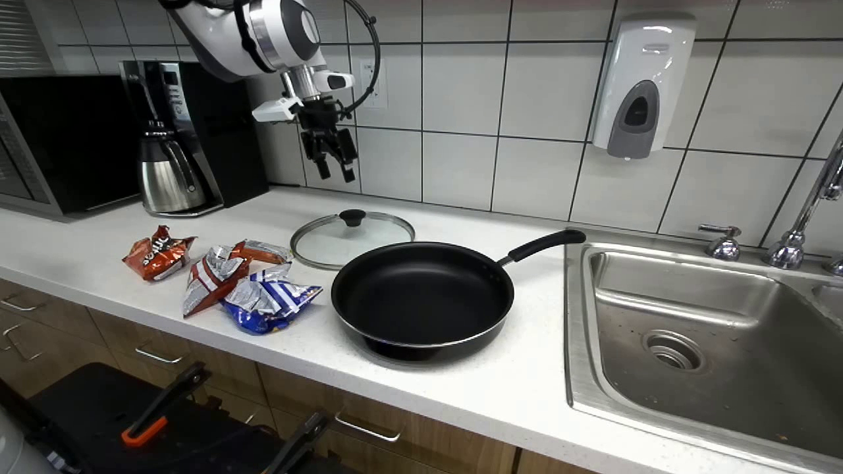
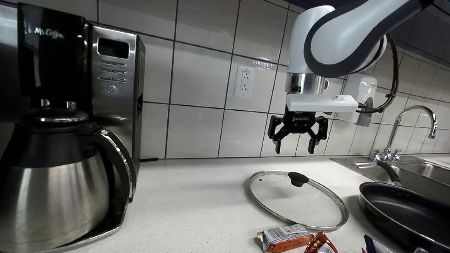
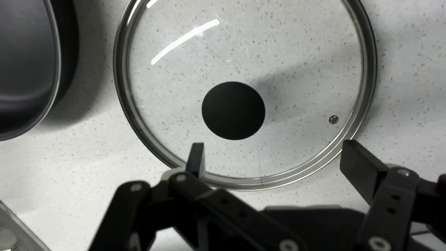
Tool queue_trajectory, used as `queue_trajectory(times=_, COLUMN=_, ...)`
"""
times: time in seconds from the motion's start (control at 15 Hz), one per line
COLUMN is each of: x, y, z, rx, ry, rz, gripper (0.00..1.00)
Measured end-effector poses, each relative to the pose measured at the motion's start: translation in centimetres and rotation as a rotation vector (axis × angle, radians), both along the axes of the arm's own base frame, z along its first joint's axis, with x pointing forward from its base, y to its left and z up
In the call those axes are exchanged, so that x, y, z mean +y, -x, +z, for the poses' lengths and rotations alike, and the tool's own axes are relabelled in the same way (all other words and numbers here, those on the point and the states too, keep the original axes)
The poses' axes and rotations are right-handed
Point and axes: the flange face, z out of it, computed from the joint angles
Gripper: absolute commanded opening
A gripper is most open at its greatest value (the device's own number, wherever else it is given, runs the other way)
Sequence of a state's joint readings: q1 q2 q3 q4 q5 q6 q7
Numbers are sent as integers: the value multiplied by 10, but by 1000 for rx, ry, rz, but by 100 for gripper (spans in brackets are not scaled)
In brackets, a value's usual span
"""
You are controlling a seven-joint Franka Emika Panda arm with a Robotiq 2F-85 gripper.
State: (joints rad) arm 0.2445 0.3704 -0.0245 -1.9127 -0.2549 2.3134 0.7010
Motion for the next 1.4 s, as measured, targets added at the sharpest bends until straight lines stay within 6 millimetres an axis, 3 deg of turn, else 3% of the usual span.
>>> queue_trajectory(times=0.6, x=41, y=45, z=40, rx=59, ry=10, rz=190, gripper=100)
queue_trajectory(times=1.07, x=83, y=86, z=51, rx=125, ry=-22, rz=374, gripper=100)
queue_trajectory(times=1.4, x=101, y=113, z=55, rx=161, ry=-89, rz=467, gripper=100)
